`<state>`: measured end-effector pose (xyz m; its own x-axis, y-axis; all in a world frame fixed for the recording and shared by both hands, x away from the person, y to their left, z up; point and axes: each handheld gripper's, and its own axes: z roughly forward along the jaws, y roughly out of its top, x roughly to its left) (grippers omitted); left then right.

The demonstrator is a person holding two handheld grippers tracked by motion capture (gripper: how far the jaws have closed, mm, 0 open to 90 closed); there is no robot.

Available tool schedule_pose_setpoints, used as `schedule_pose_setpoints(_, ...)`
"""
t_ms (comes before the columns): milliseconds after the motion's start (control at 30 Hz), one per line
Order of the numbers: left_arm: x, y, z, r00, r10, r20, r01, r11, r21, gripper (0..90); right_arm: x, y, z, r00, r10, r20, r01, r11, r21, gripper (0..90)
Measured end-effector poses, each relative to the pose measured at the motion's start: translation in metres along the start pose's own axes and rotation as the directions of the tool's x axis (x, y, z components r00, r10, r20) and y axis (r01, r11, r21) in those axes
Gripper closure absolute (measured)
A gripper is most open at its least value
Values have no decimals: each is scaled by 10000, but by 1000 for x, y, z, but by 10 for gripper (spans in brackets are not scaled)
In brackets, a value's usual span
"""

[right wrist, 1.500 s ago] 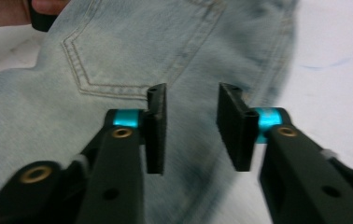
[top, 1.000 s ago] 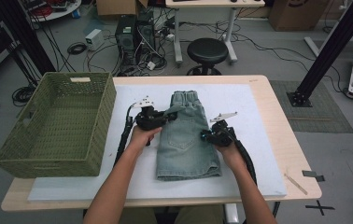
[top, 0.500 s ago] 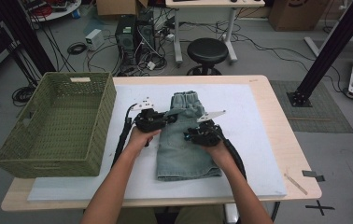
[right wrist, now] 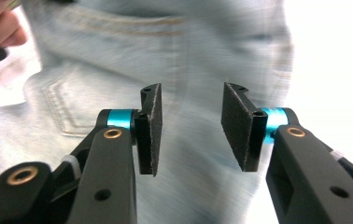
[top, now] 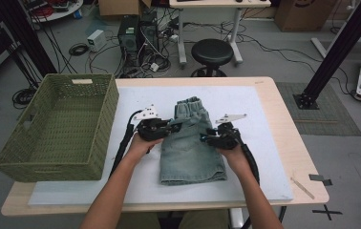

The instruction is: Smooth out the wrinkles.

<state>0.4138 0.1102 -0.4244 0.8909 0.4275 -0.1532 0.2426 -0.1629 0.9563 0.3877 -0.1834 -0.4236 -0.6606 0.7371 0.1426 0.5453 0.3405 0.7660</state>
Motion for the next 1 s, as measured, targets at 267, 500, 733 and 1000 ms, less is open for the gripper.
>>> schedule_pose_setpoints(267,-11,-6,-3,9973,715,140,-718,9972,210,801,-29,-1,-37,9918,939,871,-841,9903,-1106,445)
schedule_pose_setpoints(500,-18,-9,-2,9946,993,288,-1005,9940,426,800,-33,12,-41,9843,1559,825,-1398,9748,-1736,428)
schedule_pose_setpoints(733,-24,-14,-3,9886,1413,516,-1445,9874,650,799,-34,37,-31,9855,1572,633,-1446,9749,-1695,408)
schedule_pose_setpoints(1000,-26,-18,-4,9865,1545,549,-1581,9850,695,798,-35,56,-12,9935,1136,76,-1123,9886,-1008,430)
